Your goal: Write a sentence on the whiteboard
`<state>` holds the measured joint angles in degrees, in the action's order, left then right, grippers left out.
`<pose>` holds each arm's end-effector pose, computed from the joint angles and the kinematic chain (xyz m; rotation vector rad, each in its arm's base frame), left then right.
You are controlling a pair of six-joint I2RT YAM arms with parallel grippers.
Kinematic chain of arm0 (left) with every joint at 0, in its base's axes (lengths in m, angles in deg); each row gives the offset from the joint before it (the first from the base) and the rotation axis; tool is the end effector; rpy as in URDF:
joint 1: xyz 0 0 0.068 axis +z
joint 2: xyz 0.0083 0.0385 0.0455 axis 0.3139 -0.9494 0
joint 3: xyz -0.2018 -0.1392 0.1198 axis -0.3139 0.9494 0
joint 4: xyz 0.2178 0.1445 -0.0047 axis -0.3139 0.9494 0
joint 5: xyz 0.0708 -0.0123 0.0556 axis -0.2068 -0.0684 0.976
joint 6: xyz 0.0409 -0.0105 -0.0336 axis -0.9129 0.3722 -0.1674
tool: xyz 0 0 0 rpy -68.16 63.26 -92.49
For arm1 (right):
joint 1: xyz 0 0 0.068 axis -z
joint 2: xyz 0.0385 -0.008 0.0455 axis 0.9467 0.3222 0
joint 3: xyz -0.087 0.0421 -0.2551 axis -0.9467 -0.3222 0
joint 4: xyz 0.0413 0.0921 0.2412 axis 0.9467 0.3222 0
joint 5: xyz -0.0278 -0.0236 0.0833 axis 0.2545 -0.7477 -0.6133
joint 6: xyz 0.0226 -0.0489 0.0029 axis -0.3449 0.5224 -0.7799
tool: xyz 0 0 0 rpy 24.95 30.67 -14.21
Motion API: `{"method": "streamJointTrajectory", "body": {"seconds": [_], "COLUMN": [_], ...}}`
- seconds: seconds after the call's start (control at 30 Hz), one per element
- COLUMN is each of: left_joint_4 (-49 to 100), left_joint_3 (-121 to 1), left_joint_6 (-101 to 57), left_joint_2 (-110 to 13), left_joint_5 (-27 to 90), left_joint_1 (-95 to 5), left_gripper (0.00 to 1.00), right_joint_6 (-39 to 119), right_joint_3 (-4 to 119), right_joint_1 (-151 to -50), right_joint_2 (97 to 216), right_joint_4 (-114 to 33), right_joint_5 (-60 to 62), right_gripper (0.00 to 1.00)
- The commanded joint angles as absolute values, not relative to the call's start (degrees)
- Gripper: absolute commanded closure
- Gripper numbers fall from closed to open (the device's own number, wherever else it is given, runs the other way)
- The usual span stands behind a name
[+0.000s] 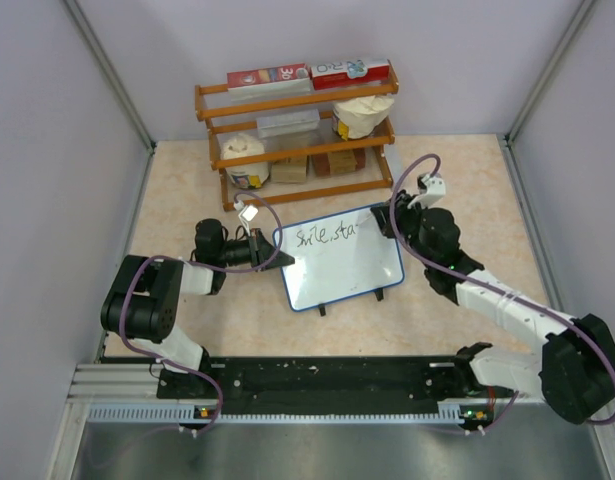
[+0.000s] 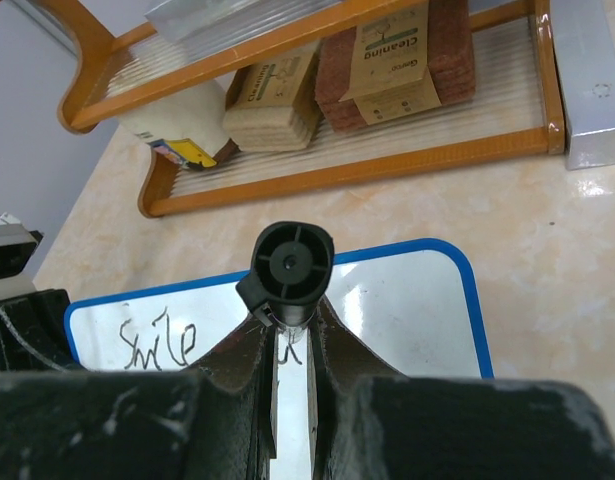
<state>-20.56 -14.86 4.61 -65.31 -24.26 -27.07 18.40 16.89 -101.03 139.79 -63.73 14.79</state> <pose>0.2648 -0.0732 0.1532 0.3546 1.9711 -1.5746 0.2259 0.1254 0.2698 0.0568 1.7378 0.6737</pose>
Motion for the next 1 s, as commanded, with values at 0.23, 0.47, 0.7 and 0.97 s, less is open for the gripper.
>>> {"method": "streamJointTrajectory", "body": {"seconds": [0.23, 0.47, 0.7, 0.97], "left_joint_4": [-20.5, -20.5, -20.6, -20.6], "left_joint_3": [-15.6, -15.7, -15.9, -15.9], "left_joint_6": [2.8, 2.8, 2.8, 2.8], "left_joint_2": [-65.8, -65.9, -66.1, -66.1], "left_joint_5": [-21.7, -21.7, -21.9, -21.9], "left_joint_1": [-27.1, -27.2, -27.1, -27.1], "left_gripper": [1.00, 1.00, 1.00, 1.00], "right_joint_6": [19.0, 18.7, 19.1, 19.8], "right_joint_3": [21.4, 21.3, 20.1, 18.3], "right_joint_1": [-100.4, -100.4, -100.4, -100.4], "right_joint_2": [143.0, 144.3, 144.5, 143.6], "right_joint_4": [-66.5, -67.1, -66.4, -65.0], "right_joint_5": [16.2, 16.7, 16.7, 16.5], "right_gripper": [1.00, 1.00, 1.00, 1.00]}}
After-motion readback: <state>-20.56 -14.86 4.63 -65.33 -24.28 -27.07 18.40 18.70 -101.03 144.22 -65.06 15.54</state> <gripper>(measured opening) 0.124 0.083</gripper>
